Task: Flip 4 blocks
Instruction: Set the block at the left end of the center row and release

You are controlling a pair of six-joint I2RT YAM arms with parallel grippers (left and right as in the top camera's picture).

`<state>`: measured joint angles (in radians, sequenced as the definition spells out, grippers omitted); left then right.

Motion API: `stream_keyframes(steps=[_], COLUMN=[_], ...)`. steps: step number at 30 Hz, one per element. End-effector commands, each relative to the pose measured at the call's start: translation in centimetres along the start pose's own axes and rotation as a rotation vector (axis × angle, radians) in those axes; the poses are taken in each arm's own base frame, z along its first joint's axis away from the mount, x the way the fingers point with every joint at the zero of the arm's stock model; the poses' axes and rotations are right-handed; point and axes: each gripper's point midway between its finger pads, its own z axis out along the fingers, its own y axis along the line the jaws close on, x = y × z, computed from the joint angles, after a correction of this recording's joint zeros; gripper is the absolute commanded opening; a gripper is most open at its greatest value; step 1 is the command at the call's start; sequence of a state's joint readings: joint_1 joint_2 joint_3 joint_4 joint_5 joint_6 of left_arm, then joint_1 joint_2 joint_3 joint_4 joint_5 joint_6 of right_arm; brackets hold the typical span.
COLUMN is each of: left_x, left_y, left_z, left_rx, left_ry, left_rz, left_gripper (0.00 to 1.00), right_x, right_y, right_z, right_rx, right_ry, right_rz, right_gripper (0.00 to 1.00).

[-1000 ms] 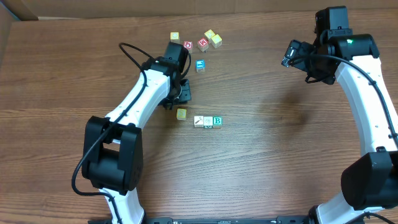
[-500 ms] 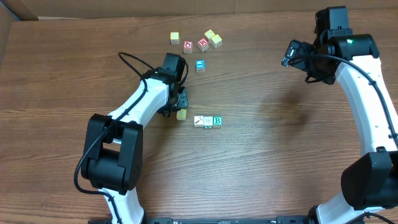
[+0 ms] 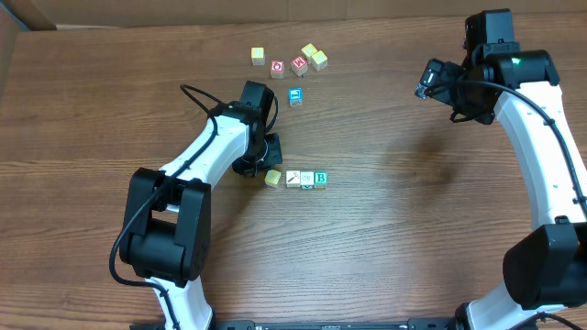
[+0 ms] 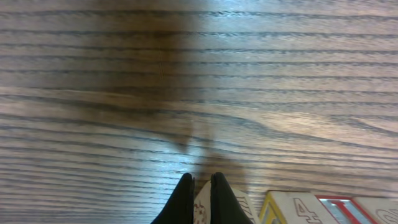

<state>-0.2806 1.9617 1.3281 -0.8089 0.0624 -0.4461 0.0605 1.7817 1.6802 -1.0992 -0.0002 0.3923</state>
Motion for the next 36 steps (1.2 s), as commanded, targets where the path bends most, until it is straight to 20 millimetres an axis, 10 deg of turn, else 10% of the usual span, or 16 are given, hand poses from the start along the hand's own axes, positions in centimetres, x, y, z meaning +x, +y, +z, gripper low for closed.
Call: stream_keyframes(steps=[1, 11, 36], left_x=[-0.4, 1.8, 3.0], left_y=[1.1, 3.2, 0.0], left_z=[-0.7, -0.9, -0.6], left_rx=[-0.060, -0.175, -0.042], left_ry=[-0.034, 0.045, 0.091], left_rz=[-0.007, 0.000, 0.027], left_gripper=[0.04, 0.11, 0.11], right_x=[-0.3, -0.3, -0.3], right_y=[0.1, 0.1, 0.1], right_z=[-0.5, -0.5, -0.5], right_rx=[-0.009, -0.009, -0.009], right_ry=[-0.017, -0.016, -0.016], right_rz=[0.005, 0.005, 0.005], right_gripper=[1.00, 1.00, 1.00])
